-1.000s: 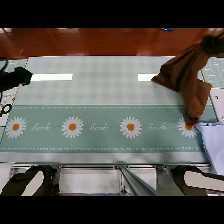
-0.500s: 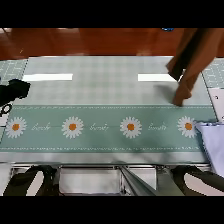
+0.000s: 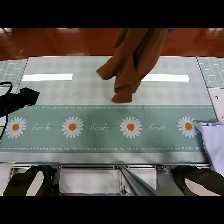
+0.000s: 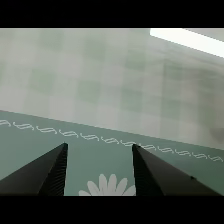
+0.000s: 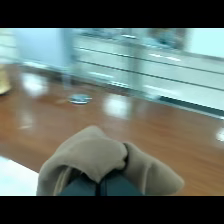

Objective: Fold the shirts.

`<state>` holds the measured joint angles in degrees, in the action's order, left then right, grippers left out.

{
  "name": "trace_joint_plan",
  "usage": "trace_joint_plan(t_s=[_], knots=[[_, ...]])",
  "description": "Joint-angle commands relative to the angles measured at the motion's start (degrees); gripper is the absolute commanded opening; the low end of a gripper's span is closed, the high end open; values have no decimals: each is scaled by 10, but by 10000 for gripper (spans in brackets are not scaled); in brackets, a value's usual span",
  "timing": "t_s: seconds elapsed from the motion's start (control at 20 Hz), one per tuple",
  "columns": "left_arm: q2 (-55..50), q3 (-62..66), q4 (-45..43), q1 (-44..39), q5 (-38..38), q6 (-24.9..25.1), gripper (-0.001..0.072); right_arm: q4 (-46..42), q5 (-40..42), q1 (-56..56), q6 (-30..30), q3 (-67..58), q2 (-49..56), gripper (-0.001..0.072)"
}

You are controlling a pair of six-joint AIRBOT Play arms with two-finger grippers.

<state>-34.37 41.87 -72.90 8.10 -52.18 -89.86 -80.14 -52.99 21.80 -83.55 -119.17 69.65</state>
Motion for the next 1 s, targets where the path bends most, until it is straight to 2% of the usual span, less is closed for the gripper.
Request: trace_joint_plan(t_s=[0.0,0.35,0.5,0.6,0.8,0.95], knots=[[0,-3,1,0,1,0,504,-24,6,91,0,0,16,25],[0,-3,1,0,0,0,504,-7,-75,148,-26,8,33,25],[0,-3,5,0,0,0,504,-35,-135,148,-29,38,33,25],[0,-3,9,0,0,0,504,-88,-187,148,-44,72,33,25],[-5,-4,10,-1,-16,0,504,-167,-295,101,-49,187,33,25],[-13,-18,11,-17,-30,0,504,-177,-316,15,-67,341,33,25]])
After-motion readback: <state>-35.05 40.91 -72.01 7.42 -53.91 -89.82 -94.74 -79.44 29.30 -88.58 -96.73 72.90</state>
